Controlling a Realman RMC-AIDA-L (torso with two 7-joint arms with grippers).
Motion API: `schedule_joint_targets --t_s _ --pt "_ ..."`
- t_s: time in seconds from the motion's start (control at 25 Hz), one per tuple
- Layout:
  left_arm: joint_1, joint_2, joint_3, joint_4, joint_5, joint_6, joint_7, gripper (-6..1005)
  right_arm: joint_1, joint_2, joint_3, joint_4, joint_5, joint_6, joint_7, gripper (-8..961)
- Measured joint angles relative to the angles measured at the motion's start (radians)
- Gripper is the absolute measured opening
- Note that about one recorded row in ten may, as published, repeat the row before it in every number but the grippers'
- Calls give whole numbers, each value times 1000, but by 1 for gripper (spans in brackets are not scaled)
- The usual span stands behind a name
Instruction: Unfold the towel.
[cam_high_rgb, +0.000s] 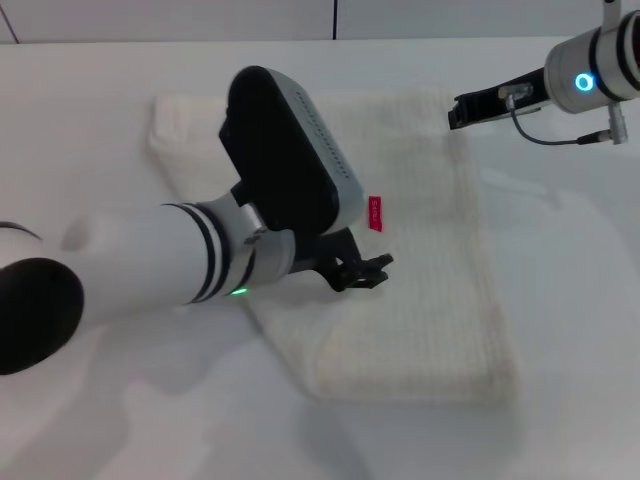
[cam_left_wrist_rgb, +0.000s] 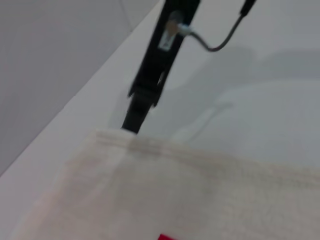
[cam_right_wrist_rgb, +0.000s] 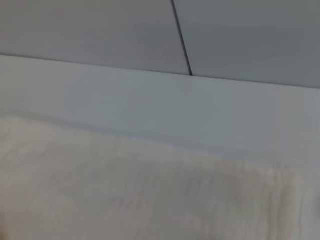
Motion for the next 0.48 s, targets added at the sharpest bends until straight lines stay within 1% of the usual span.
schedule_joint_targets --t_s 0.04,0.2,0.28,0.36,0.4,0.48 --pt "-8 0 4 10 -5 8 0 818 0 0 0 0 0 0 0 -2" --pt "-50 -2 31 73 -27 62 -4 817 34 -3 -5 82 -2 29 -12 -2" --pt "-66 -2 43 93 -43 82 -5 816 39 -3 -5 98 -2 38 -16 -2" --pt "-75 -2 49 103 -50 93 -5 816 52 -2 -7 132 -3 61 -22 -1" --pt "-77 -2 51 107 -51 98 -5 815 70 -2 -7 177 -3 87 -31 -1" --pt "-81 -2 53 114 -51 106 -5 815 80 -2 -7 197 -3 98 -34 -1"
